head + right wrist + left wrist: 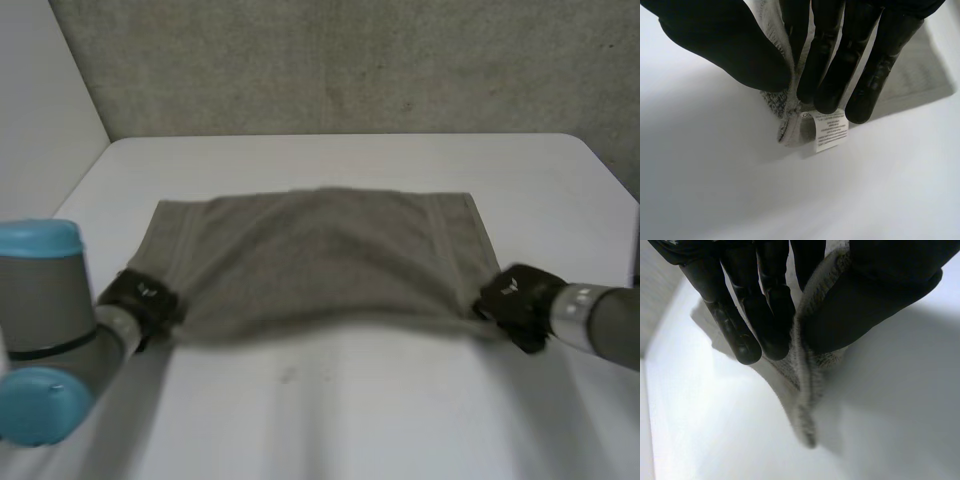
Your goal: Fold the towel.
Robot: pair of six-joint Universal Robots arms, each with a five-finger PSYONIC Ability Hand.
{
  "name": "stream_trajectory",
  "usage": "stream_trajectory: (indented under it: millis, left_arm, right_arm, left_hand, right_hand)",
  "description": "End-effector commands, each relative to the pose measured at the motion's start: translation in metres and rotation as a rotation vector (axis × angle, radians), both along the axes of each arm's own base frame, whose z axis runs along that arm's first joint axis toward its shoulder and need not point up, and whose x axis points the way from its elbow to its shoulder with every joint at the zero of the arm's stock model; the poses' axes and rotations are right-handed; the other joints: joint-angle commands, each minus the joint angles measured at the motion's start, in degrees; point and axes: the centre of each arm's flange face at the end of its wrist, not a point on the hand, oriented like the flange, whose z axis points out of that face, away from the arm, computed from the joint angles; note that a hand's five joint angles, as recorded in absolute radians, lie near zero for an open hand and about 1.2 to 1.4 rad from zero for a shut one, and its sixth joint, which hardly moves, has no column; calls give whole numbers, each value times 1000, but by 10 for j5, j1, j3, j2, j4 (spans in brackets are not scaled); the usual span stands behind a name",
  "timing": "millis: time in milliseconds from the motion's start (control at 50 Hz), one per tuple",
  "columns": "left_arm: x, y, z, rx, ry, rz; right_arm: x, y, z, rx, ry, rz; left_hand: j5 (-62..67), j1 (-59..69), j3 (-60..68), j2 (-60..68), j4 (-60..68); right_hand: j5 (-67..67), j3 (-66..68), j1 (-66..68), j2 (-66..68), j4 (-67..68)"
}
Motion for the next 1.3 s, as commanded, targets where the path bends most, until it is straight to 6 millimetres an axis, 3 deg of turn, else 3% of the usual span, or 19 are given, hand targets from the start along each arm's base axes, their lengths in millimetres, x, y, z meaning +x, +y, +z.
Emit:
stream_trajectory:
  millis: [20,80,180,360,460,540,620,720,840,920,940,960,980,1000,1020,1080,1180,1220,1300]
  left_arm:
    - [24,58,50,152,-29,-11]
    - [18,66,67,126,42,-89]
    - [17,53,83,58,108,-125]
    - [5,-9,53,20,84,-90]
    - [-9,-47,40,-50,73,-80]
    - [-21,-81,38,-145,86,-21]
    - [-28,-101,36,-195,99,5]
    - [-48,-121,29,-246,111,-18]
    - [-59,-154,26,-376,131,1]
    - [-61,-160,20,-387,131,5]
    - [-61,-161,16,-383,129,5]
    - [-61,-161,16,-382,129,5]
    - [-61,-162,13,-378,128,5]
    - [-61,-162,11,-375,127,8]
    - [-61,-162,11,-375,127,8]
    - [-63,-160,14,-378,136,8]
    - [-73,-150,33,-402,180,8]
    - [-71,-142,54,-420,236,39]
    - [-69,-130,66,-408,300,50]
  right_arm:
    - [-25,50,45,232,84,32]
    - [-25,51,62,144,72,49]
    - [-28,32,63,72,55,36]
    - [-21,-21,49,-65,-25,-56]
    - [19,-55,35,-244,-72,-51]
    - [30,-72,26,-351,-66,-64]
    - [44,-102,10,-506,-95,-75]
    - [59,-121,-4,-612,-124,-58]
    - [67,-143,-25,-659,-127,-66]
    - [68,-152,-38,-654,-121,-73]
    - [69,-153,-44,-650,-121,-70]
    - [70,-155,-48,-645,-119,-69]
    - [70,-155,-48,-645,-119,-69]
    - [70,-156,-50,-645,-119,-69]
    - [70,-156,-50,-645,-119,-69]
    - [71,-156,-45,-650,-136,-70]
    - [67,-151,-6,-680,-210,-104]
    - [62,-140,23,-675,-300,-134]
    - [58,-126,46,-652,-388,-160]
  left_hand:
    - [102,111,104,102,102]
    - [102,111,104,102,102]
    - [102,111,104,102,102]
    - [102,111,104,102,102]
    - [102,111,104,102,102]
    - [102,111,104,102,102]
    - [102,111,104,102,102]
    - [102,111,104,102,102]
    - [102,111,104,102,102]
    - [85,94,87,86,86]
    - [-92,-82,-89,-91,-91]
    - [-93,-84,-91,-93,-93]
    - [-380,-370,-378,-379,-379]
    - [-598,-589,-596,-598,-598]
    - [-598,-589,-596,-598,-598]
    - [-598,-589,-596,-598,-598]
    - [-598,-589,-596,-598,-598]
    - [-598,-589,-596,-598,-598]
    - [-598,-589,-596,-598,-598]
  right_hand:
    - [109,119,260,124,116]
    - [109,119,260,124,116]
    - [109,119,260,124,116]
    - [109,119,260,124,116]
    - [109,119,260,124,116]
    - [109,119,260,124,116]
    - [109,119,260,124,116]
    - [109,119,260,124,116]
    - [109,119,260,124,116]
    - [109,119,260,124,116]
    - [81,91,233,96,88]
    - [-298,-288,-147,-284,-291]
    - [-302,-292,-151,-288,-295]
    - [-591,-581,-440,-576,-584]
    - [-591,-581,-440,-576,-584]
    - [-591,-581,-440,-576,-584]
    - [-591,-581,-440,-576,-584]
    - [-591,-581,-440,-576,-584]
    - [-591,-581,-440,-576,-584]
